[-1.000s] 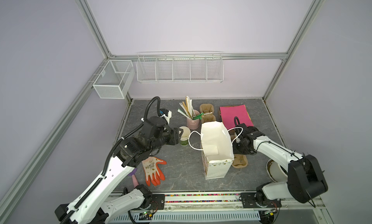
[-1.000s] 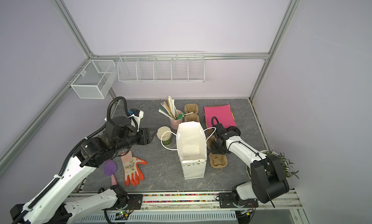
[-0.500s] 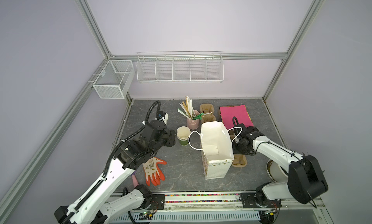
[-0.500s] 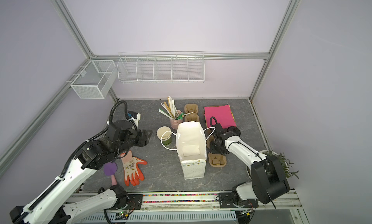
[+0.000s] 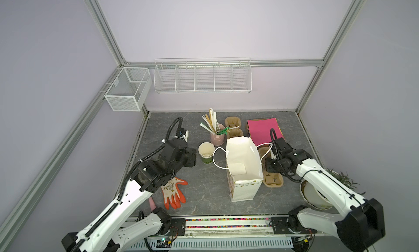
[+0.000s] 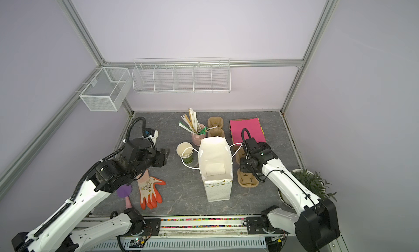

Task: Pack a coffee takeout order
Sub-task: Rotate the takeout bag at the center of the table.

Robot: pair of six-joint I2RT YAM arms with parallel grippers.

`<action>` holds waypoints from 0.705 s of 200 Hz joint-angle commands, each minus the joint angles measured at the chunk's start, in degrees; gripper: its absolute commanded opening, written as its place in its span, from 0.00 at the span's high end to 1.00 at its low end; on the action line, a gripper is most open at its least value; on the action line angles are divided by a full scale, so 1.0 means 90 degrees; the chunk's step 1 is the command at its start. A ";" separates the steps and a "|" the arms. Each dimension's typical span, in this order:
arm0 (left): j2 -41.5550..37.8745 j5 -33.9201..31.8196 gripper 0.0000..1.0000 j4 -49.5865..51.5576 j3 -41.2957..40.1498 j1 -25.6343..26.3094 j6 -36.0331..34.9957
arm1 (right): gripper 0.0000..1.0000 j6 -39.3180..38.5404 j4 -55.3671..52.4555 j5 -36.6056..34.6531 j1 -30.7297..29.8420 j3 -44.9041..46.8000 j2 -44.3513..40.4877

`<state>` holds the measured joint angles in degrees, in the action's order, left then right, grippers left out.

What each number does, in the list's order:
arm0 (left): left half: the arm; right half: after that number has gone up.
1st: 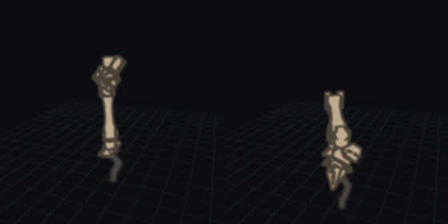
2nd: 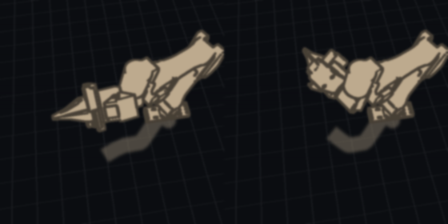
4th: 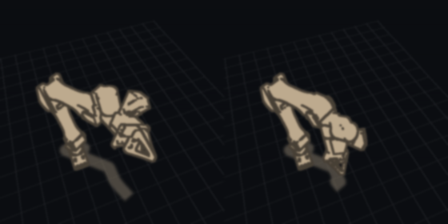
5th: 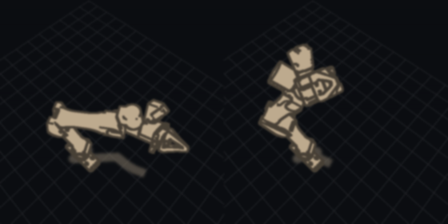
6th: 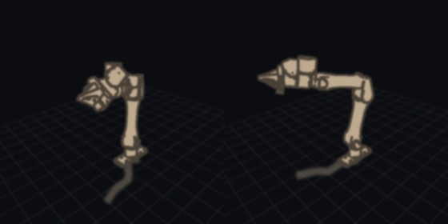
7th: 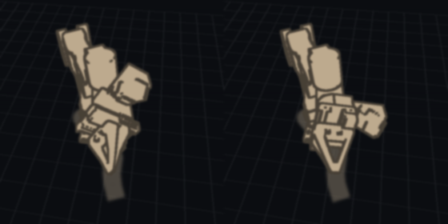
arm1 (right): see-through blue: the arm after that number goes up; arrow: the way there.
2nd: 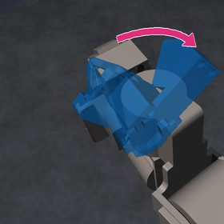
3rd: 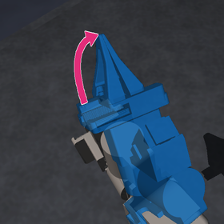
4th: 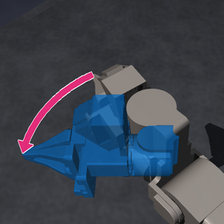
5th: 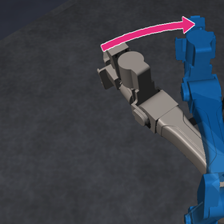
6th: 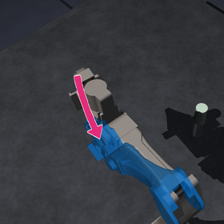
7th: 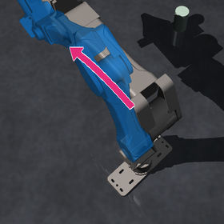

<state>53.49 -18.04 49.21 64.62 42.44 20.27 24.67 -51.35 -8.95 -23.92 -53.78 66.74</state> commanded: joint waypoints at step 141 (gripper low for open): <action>-0.0137 -0.0038 0.34 -0.0199 -0.0412 -0.0242 -0.0184 | 0.70 0.0123 -0.2304 0.0019 -0.0098 -0.3254 -0.1436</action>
<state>52.40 -18.57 47.64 61.58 40.66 19.38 25.50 -69.60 -11.18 -24.16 -78.22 52.23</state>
